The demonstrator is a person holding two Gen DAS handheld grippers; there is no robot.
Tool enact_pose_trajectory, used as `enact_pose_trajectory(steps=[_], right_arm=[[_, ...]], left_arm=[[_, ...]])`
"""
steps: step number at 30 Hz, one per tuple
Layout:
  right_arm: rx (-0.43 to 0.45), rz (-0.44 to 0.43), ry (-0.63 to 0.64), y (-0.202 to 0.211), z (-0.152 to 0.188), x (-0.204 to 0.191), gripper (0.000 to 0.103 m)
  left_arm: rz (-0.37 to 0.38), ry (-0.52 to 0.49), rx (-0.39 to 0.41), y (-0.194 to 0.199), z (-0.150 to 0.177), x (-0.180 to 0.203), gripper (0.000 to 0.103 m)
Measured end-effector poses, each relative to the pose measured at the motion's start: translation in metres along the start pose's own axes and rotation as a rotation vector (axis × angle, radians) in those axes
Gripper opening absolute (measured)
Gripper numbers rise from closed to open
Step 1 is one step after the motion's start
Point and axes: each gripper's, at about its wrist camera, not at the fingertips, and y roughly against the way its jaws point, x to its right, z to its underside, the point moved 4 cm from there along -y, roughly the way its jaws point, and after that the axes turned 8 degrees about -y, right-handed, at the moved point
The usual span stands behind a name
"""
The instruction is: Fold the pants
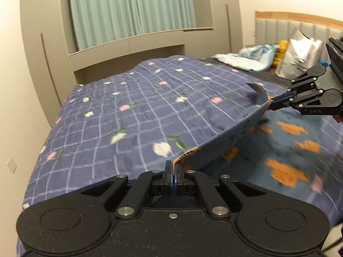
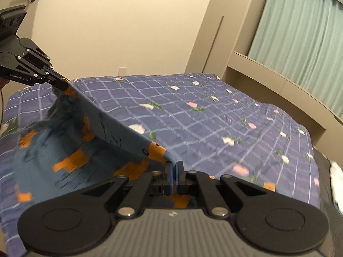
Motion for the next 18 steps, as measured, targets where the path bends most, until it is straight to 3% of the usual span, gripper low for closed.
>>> enact_pose_trajectory(steps=[8, 18], right_arm=[[-0.011, 0.042, -0.067, 0.038, 0.056, -0.027, 0.003], [0.001, 0.051, -0.067, 0.055, 0.074, -0.041, 0.003]], left_arm=[[0.042, -0.106, -0.054, 0.015, 0.048, 0.051, 0.000], [0.052, -0.158, -0.096, 0.022, 0.076, 0.069, 0.000]])
